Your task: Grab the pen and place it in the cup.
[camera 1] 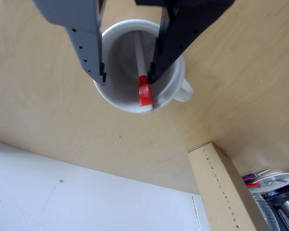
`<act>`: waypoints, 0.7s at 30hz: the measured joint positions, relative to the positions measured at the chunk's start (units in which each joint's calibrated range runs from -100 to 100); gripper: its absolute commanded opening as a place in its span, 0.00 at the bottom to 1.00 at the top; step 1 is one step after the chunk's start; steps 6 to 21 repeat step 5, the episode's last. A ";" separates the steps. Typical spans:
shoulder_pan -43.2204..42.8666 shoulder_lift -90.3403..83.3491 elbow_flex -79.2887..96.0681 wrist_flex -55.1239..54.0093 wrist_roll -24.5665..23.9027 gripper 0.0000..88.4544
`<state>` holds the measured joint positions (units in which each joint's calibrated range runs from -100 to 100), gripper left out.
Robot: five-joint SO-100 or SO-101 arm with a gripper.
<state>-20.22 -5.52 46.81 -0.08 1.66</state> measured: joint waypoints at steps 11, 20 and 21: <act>0.00 0.00 0.00 0.00 0.00 0.30; 0.00 0.00 0.00 0.00 0.00 0.30; 0.00 0.00 0.00 0.00 0.00 0.30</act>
